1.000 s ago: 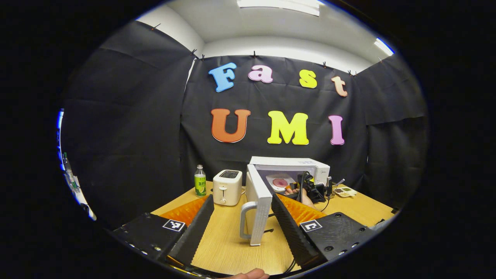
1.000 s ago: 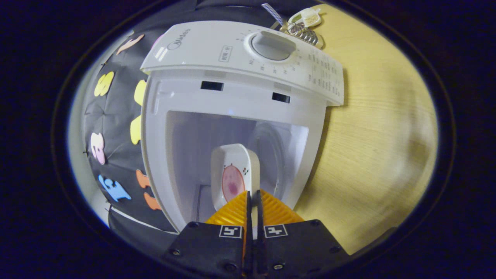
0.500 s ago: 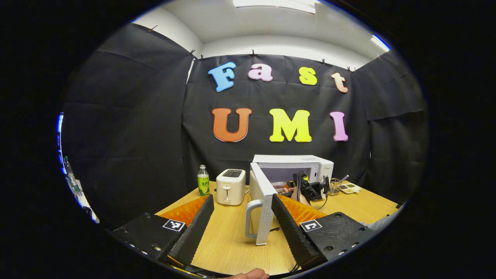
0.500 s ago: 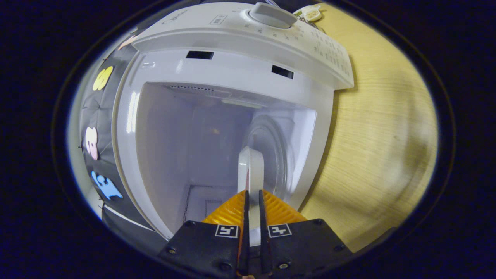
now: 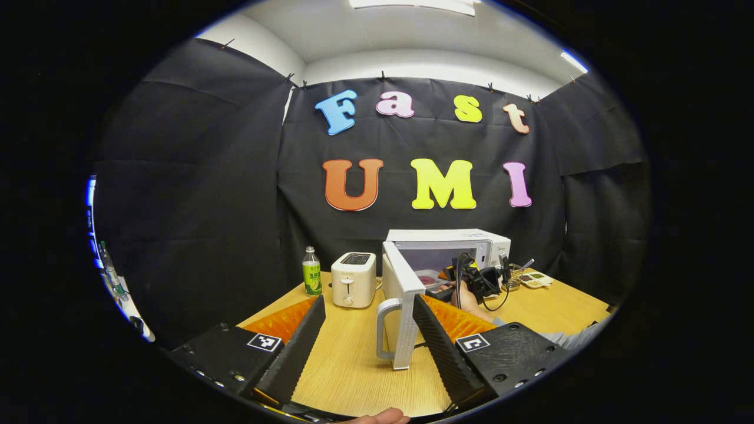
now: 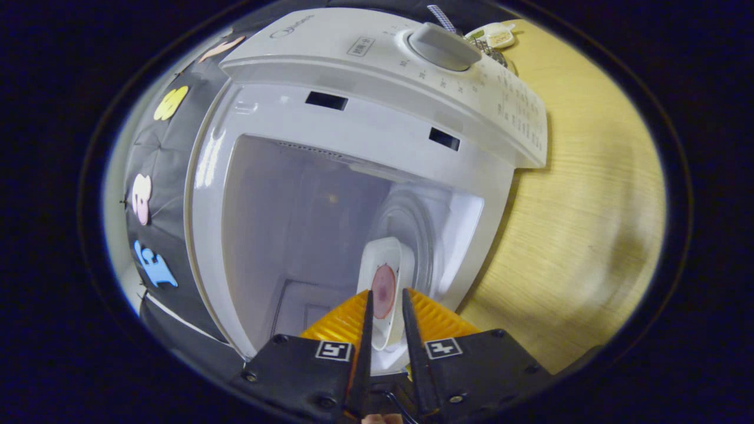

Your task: Open the microwave oven with the left hand, put the food in, and close the microwave oven.

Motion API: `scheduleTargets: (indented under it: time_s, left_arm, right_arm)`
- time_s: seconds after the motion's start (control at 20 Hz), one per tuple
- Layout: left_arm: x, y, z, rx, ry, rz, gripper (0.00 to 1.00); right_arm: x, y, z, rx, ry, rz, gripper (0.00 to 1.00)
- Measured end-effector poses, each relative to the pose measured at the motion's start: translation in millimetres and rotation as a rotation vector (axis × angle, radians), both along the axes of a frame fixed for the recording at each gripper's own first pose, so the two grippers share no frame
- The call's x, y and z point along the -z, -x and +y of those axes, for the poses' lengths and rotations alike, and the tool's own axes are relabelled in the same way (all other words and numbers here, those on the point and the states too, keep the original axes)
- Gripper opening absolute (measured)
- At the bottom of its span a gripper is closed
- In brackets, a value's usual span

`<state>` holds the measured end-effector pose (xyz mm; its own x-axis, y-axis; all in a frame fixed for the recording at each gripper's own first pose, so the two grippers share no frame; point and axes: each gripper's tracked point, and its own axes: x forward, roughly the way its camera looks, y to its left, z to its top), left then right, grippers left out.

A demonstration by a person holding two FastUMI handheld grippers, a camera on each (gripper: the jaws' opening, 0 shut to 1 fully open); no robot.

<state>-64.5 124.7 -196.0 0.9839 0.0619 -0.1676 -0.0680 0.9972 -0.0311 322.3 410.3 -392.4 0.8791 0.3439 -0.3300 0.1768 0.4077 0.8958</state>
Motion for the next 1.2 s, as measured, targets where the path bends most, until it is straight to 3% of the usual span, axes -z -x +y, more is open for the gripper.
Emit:
scheduleTargets:
  time_s: [0.05, 0.1, 0.2, 0.25, 0.3, 0.4, 0.5, 0.75, 0.95, 1.0, 1.2]
  left_arm:
    - [-1, 1, -1, 0.009, -0.006, 0.003, 0.81]
    - [-1, 3, 0, 0.013, -0.021, 0.006, 0.92]
    - [0, 3, 7, -0.001, -0.058, 0.01, 0.93]
    - [-1, 4, 10, -0.012, -0.067, 0.013, 0.94]
    - [0, 4, 15, -0.02, -0.069, 0.015, 0.95]
    - [6, 4, 16, -0.022, -0.064, 0.033, 0.94]
    - [11, 3, 17, -0.008, -0.056, 0.044, 0.95]
    - [29, -12, 39, -0.061, -0.066, 0.068, 0.95]
    - [39, -25, 51, -0.065, -0.062, 0.06, 0.65]
    - [38, -28, 50, -0.054, -0.055, 0.049, 0.4]
    - [40, -36, 53, -0.041, -0.053, 0.016, 0.11]
  right_arm:
    - [0, 8, 2, -0.03, 0.03, 0.01, 0.77]
    - [-2, 15, 0, -0.068, 0.069, 0.003, 0.97]
    - [-10, 33, -6, -0.115, 0.165, -0.028, 0.99]
    - [-18, 41, -12, -0.127, 0.2, -0.054, 0.88]
    - [-27, 50, -20, -0.133, 0.228, -0.077, 0.99]
    - [-51, 63, -37, -0.148, 0.282, -0.146, 0.99]
    - [-64, 76, -53, -0.205, 0.401, -0.194, 0.99]
    - [-139, 124, -105, -0.262, 0.611, -0.369, 0.99]
    - [-184, 167, -150, -0.259, 0.745, -0.47, 0.99]
    - [-196, 173, -160, -0.243, 0.769, -0.505, 0.99]
    - [-227, 209, -200, -0.188, 0.821, -0.559, 0.99]
